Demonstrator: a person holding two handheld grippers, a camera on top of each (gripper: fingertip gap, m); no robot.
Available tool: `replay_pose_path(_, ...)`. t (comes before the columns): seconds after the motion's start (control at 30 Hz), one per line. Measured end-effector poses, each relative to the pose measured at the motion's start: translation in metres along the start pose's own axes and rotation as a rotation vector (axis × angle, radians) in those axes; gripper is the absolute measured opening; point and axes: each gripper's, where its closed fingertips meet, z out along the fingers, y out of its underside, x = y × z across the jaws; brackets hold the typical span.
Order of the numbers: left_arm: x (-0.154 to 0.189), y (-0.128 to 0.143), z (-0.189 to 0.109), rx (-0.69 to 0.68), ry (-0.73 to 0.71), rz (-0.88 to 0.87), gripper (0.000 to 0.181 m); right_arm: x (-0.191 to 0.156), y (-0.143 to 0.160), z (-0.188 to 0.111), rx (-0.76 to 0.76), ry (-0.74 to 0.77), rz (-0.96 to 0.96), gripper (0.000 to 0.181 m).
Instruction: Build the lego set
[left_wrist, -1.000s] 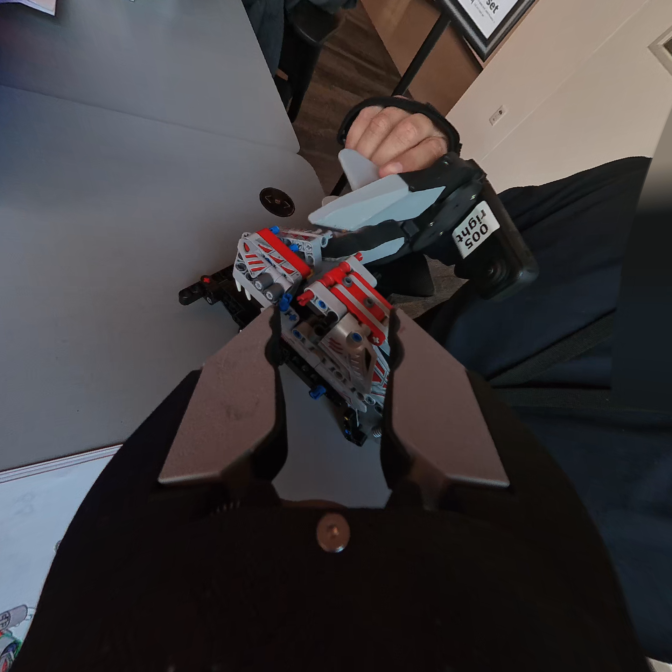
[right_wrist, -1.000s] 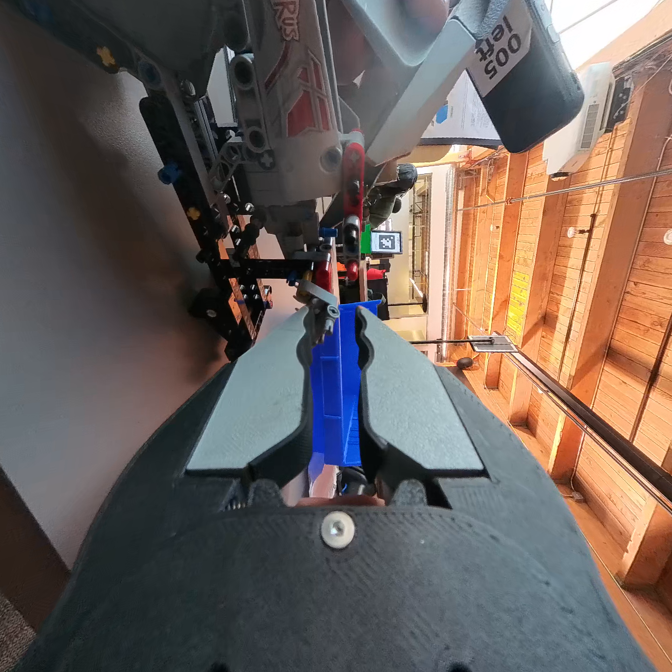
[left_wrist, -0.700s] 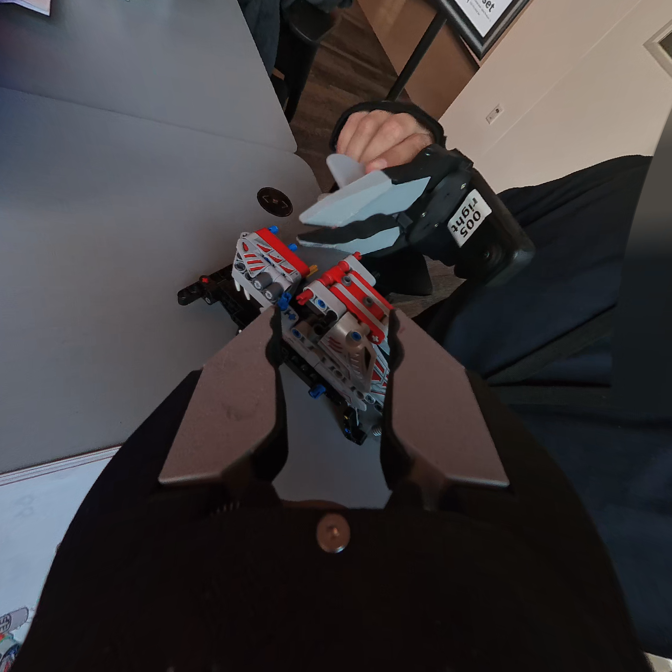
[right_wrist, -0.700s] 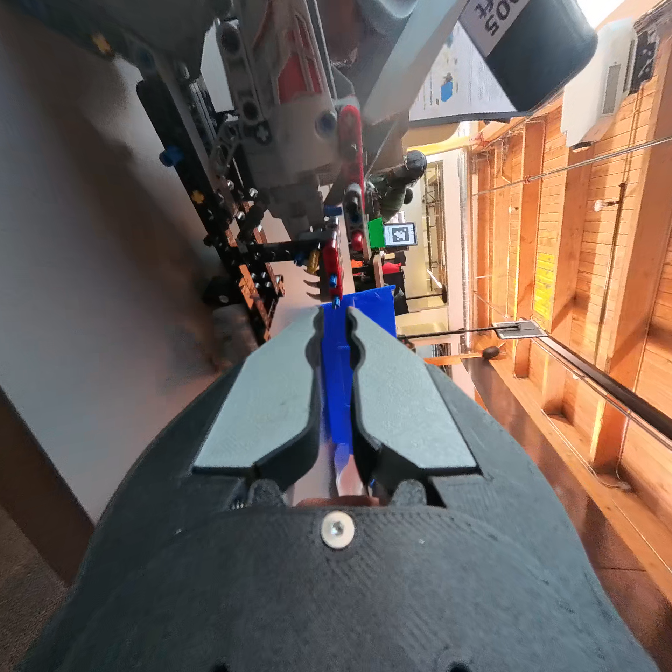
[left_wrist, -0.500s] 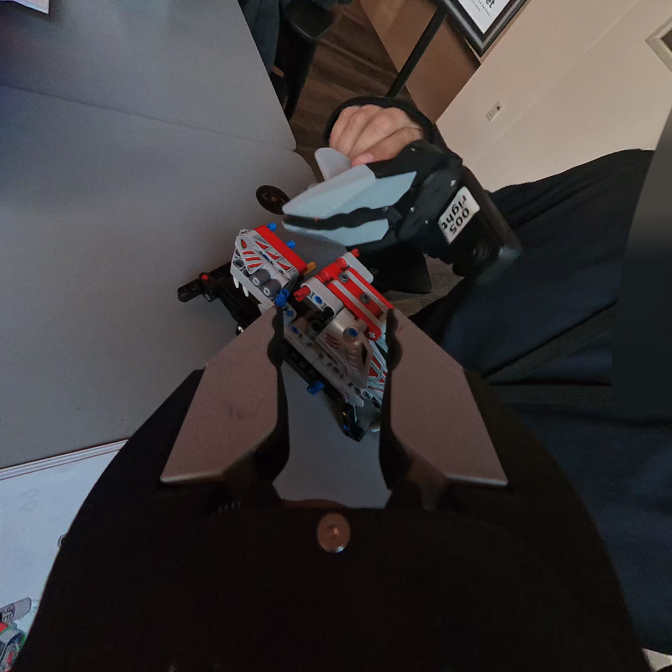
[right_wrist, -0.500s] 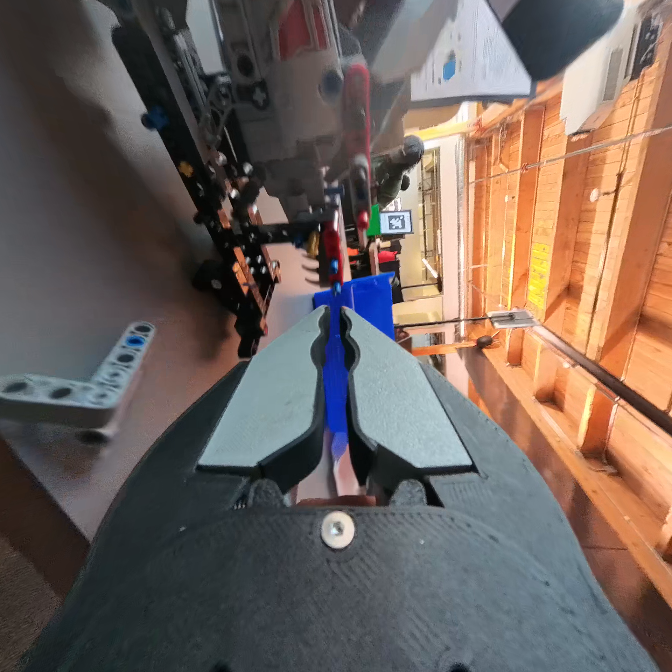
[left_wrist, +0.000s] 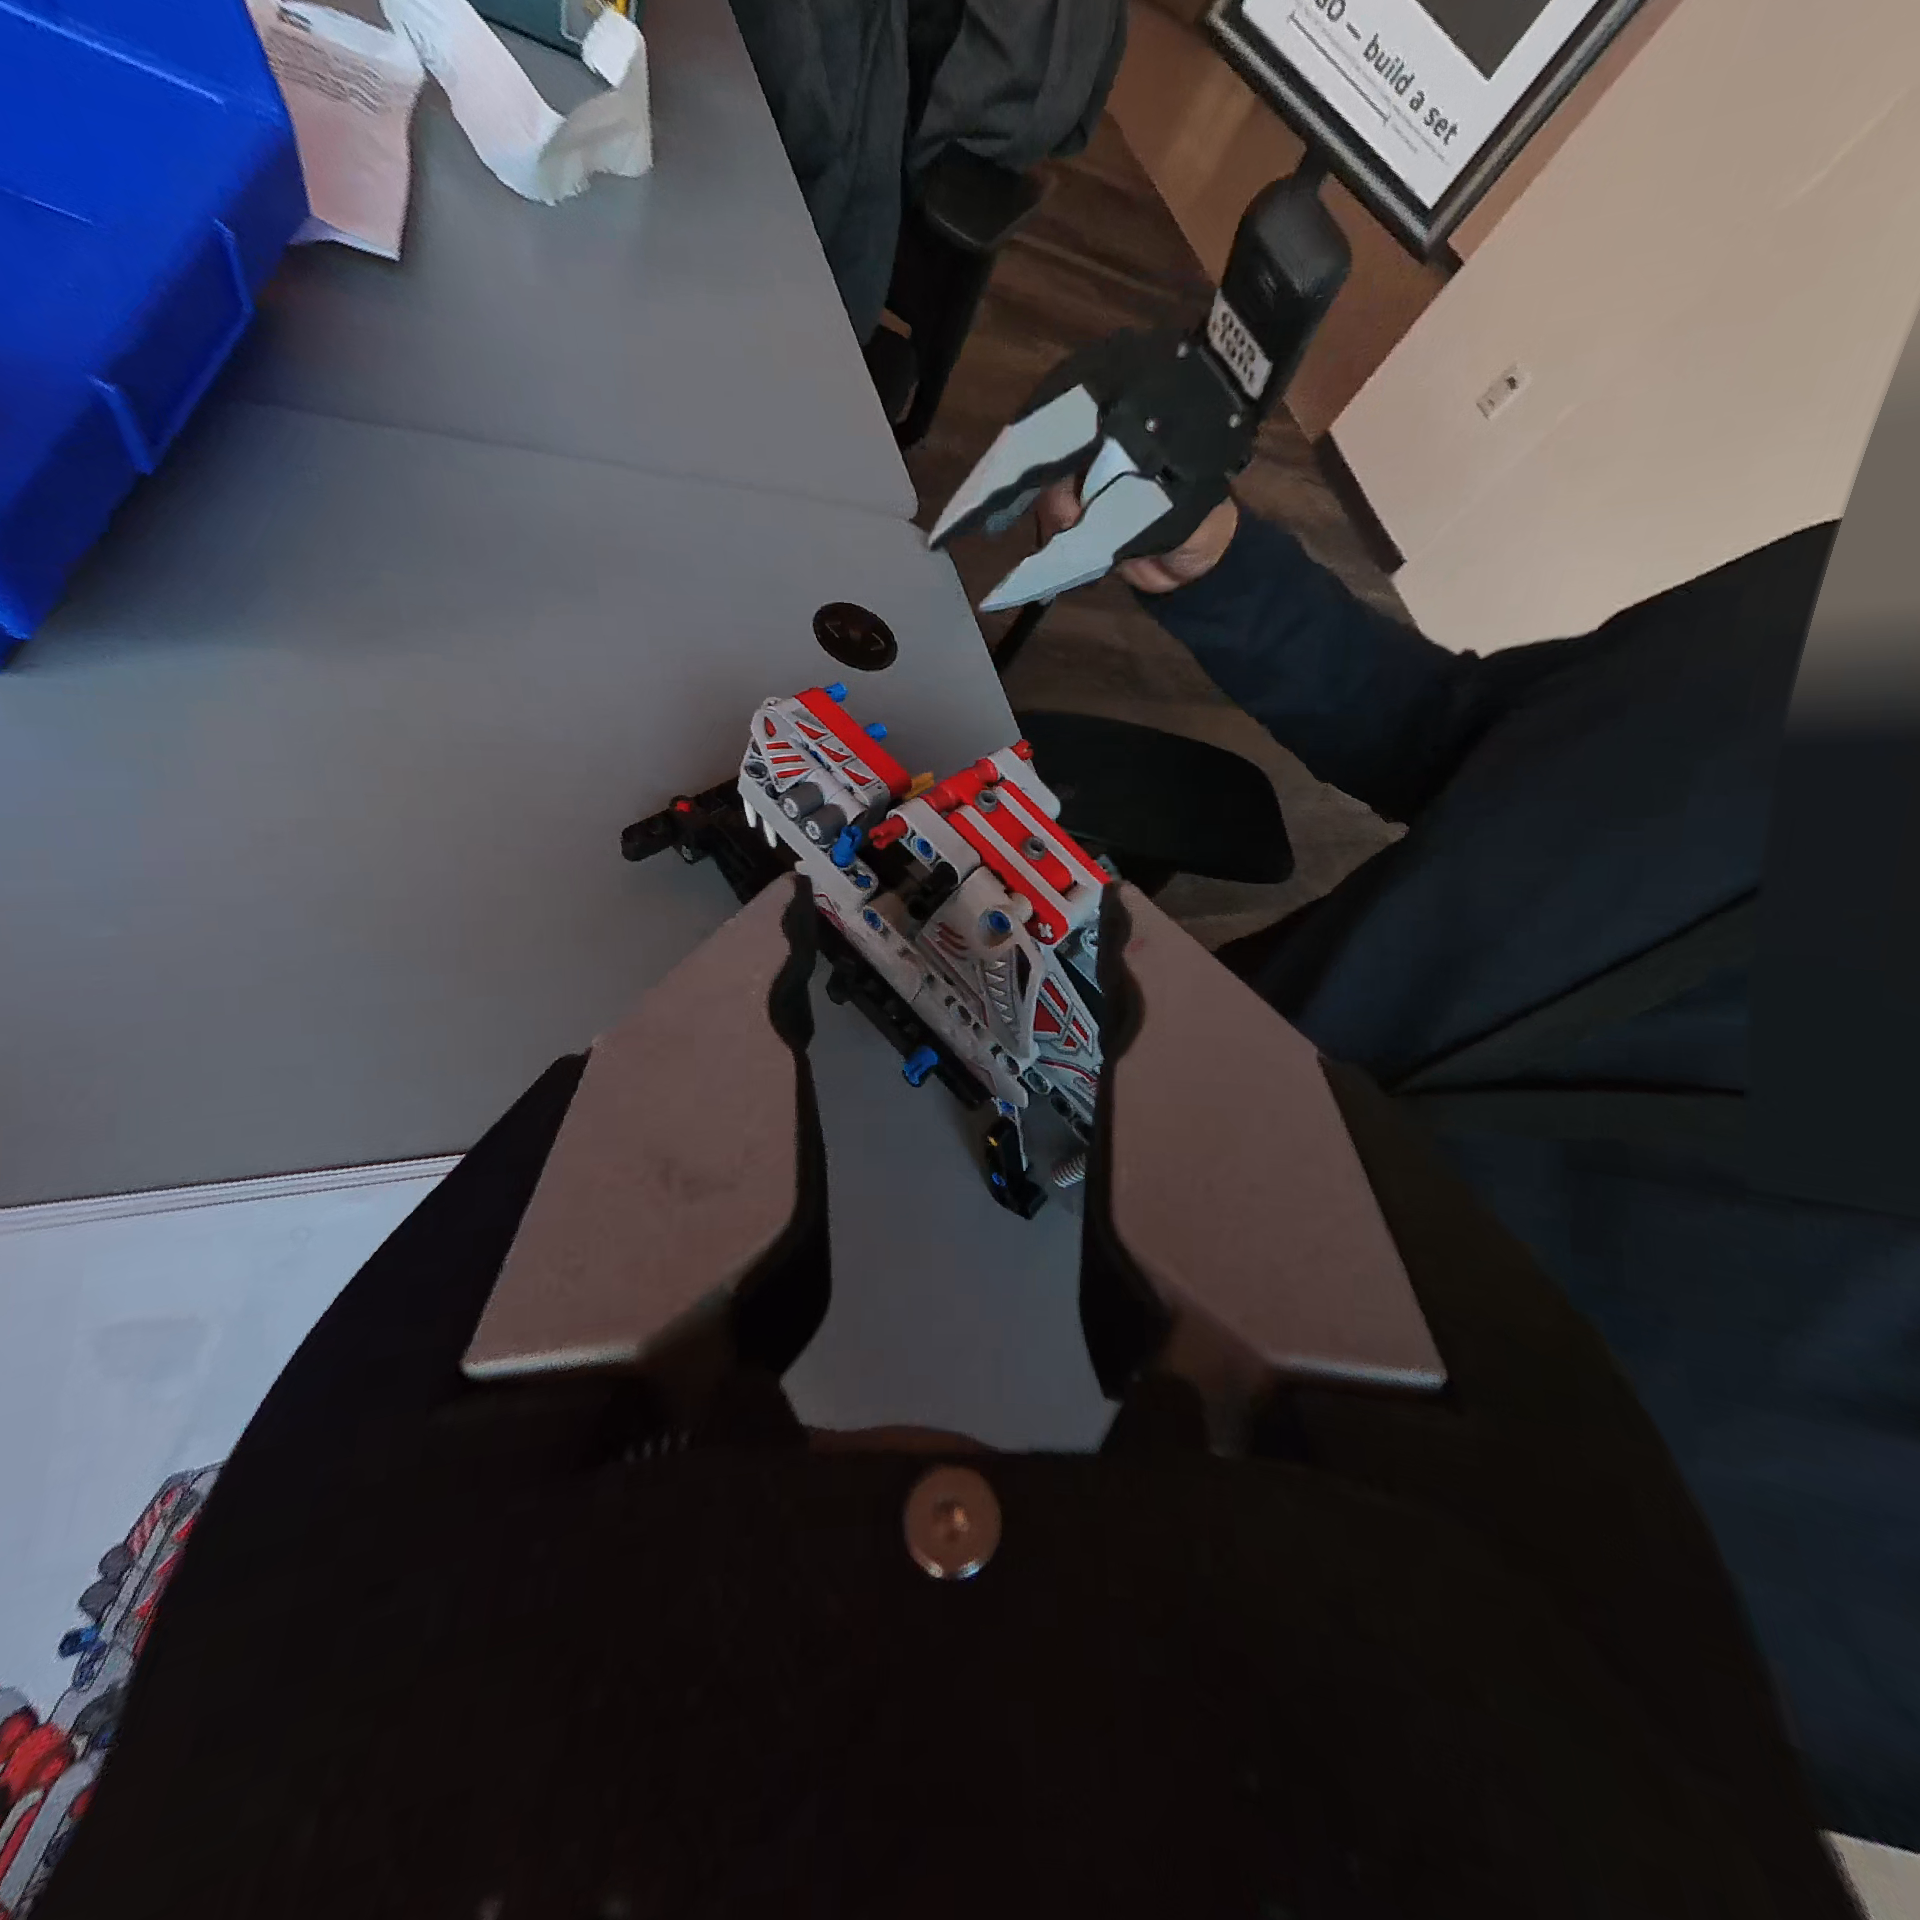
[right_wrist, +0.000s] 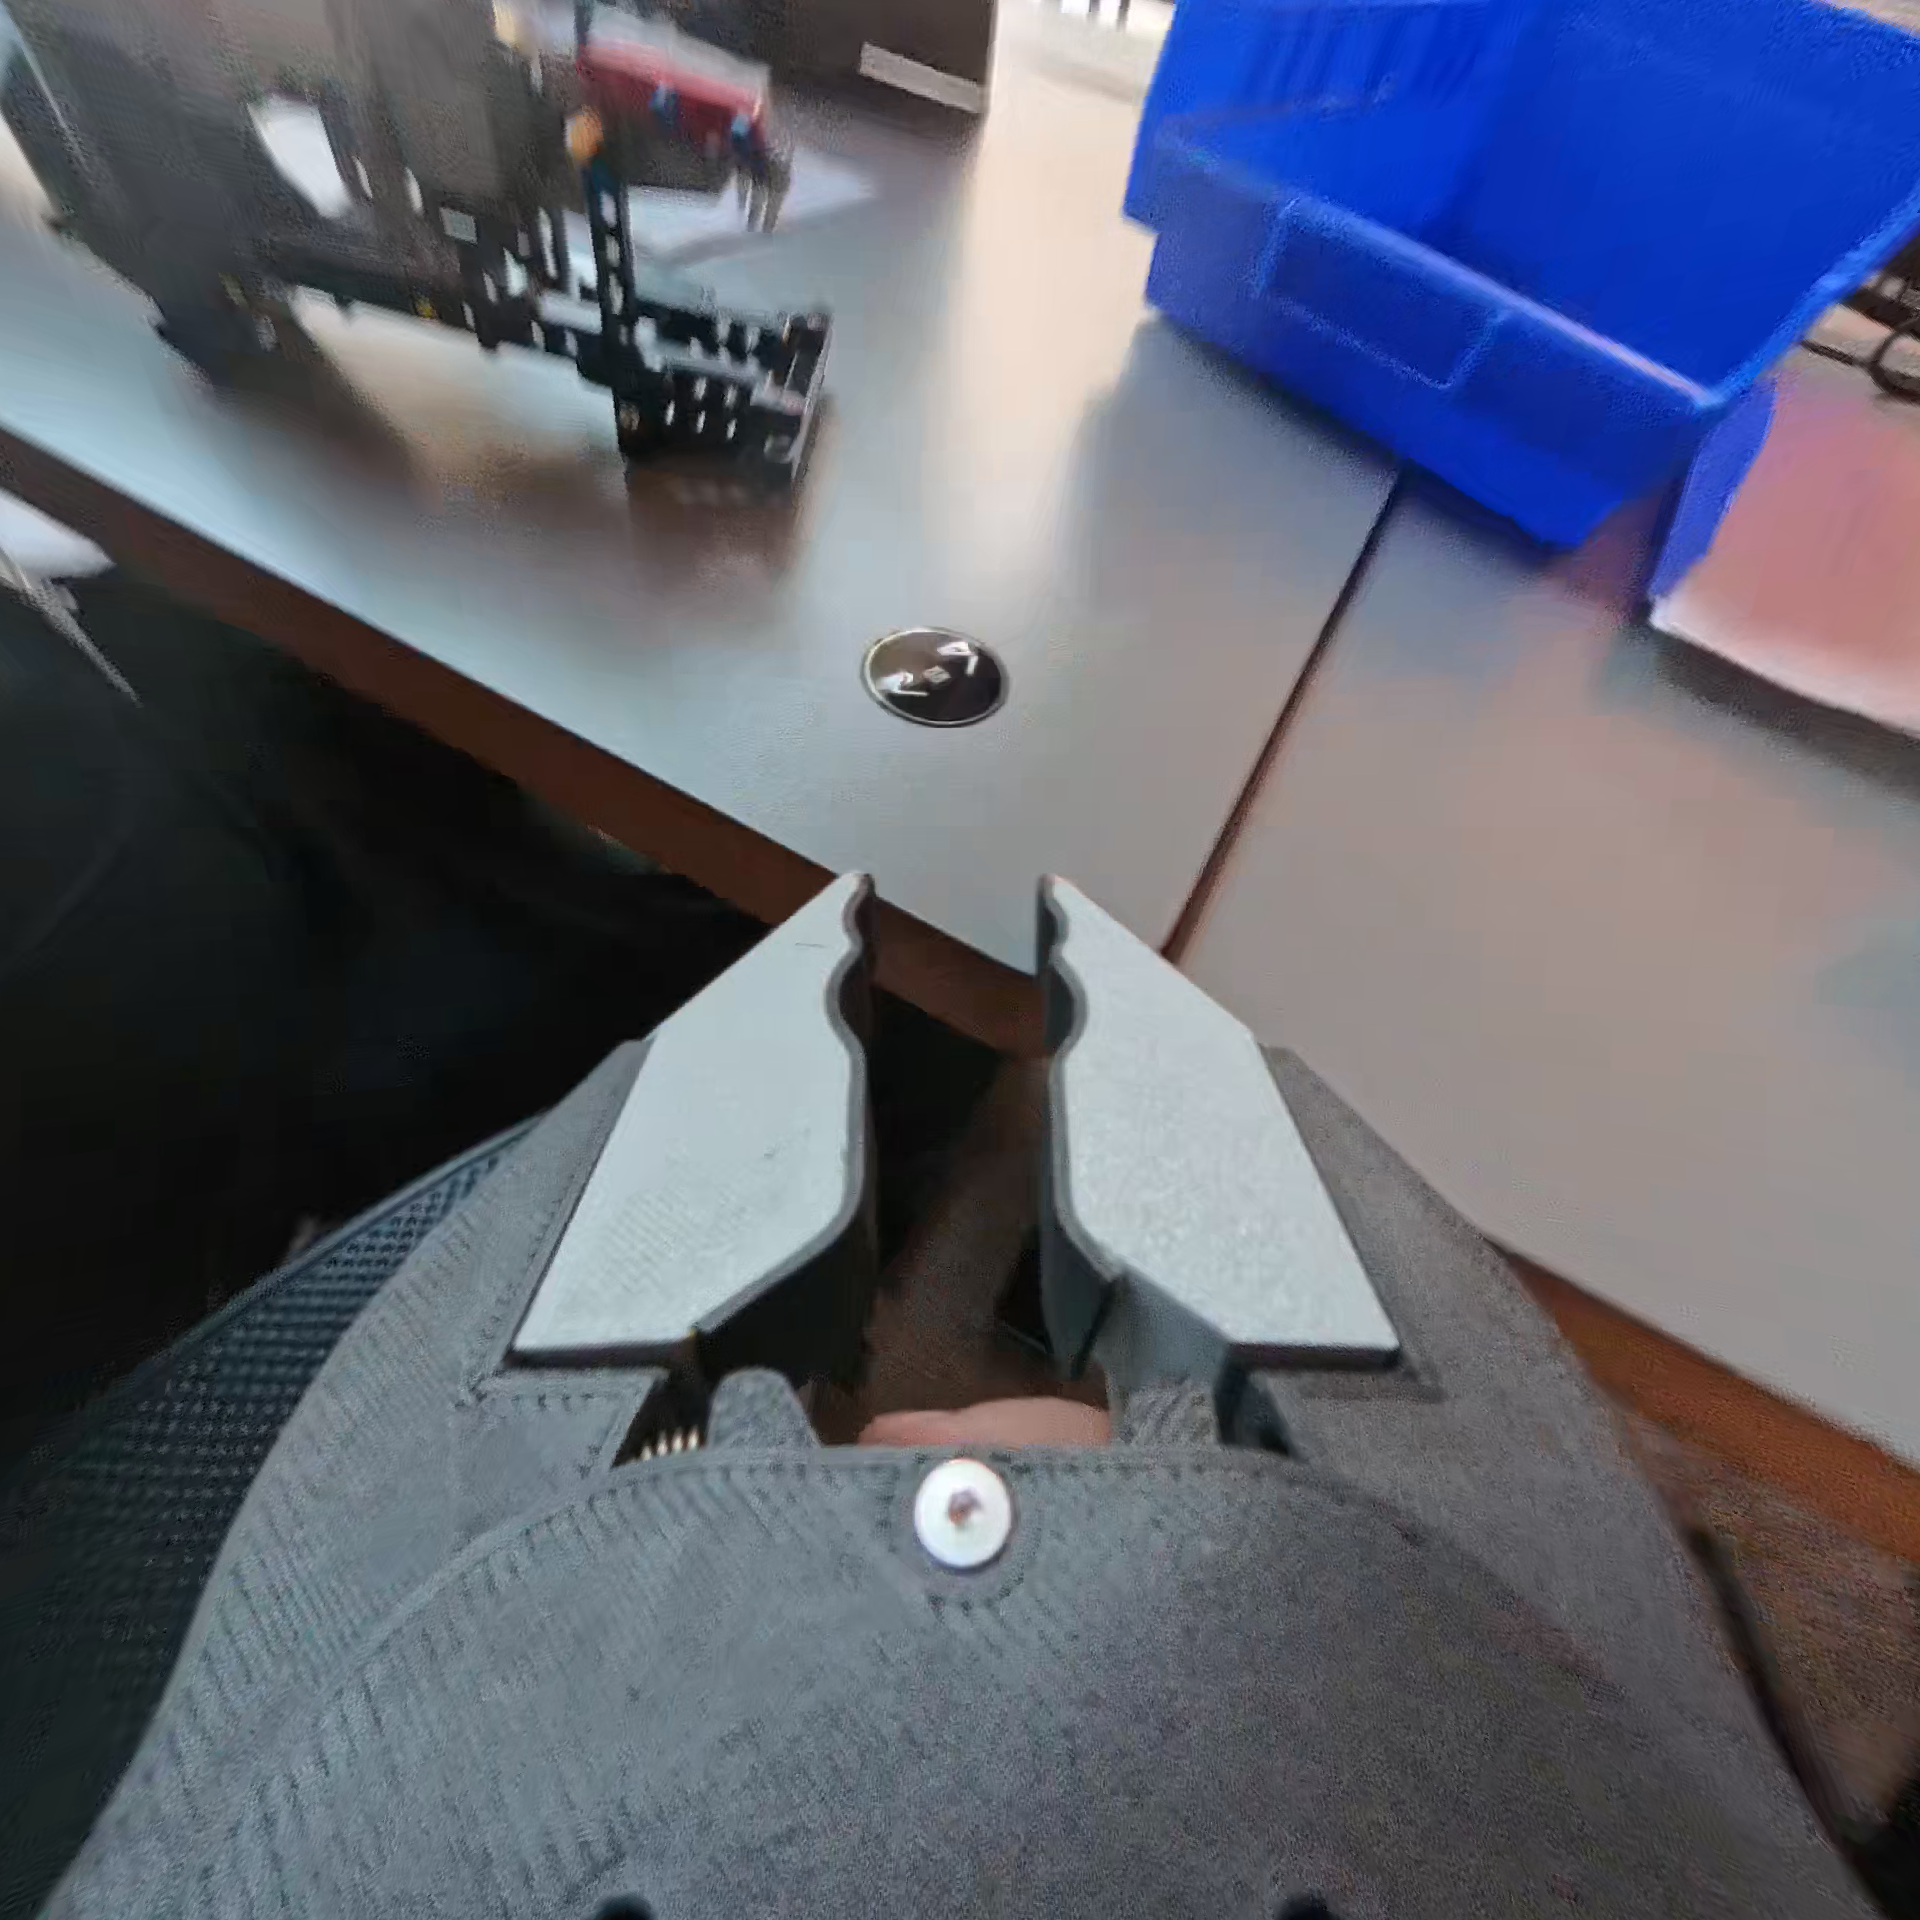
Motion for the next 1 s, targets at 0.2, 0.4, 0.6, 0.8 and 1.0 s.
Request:
replay_pose_path(0.2, 0.015, 0.005, -0.018, 0.063, -0.133, -0.021, 0.05, 0.038, 0.034, -0.058, 0.287, -0.009, 0.362, 0.03)
replay_pose_path(0.4, 0.058, 0.036, -0.02, 0.152, -0.339, -0.015, 0.05, 0.062, 0.181, -0.154, 0.208, 0.076, 0.641, 0.041)
replay_pose_path(0.6, 0.081, 0.07, 0.007, 0.165, -0.51, -0.116, 0.05, 0.102, 0.262, -0.206, 0.201, 0.134, 0.696, 0.045)
replay_pose_path(0.8, 0.089, 0.055, 0.035, 0.092, -0.562, -0.161, 0.054, 0.089, 0.317, -0.203, 0.069, 0.006, 0.636, 0.053)
replay_pose_path(1.0, 0.075, 0.032, 0.049, -0.006, -0.688, -0.081, 0.059, 0.023, 0.414, -0.194, -0.109, 0.076, 0.712, 0.054)
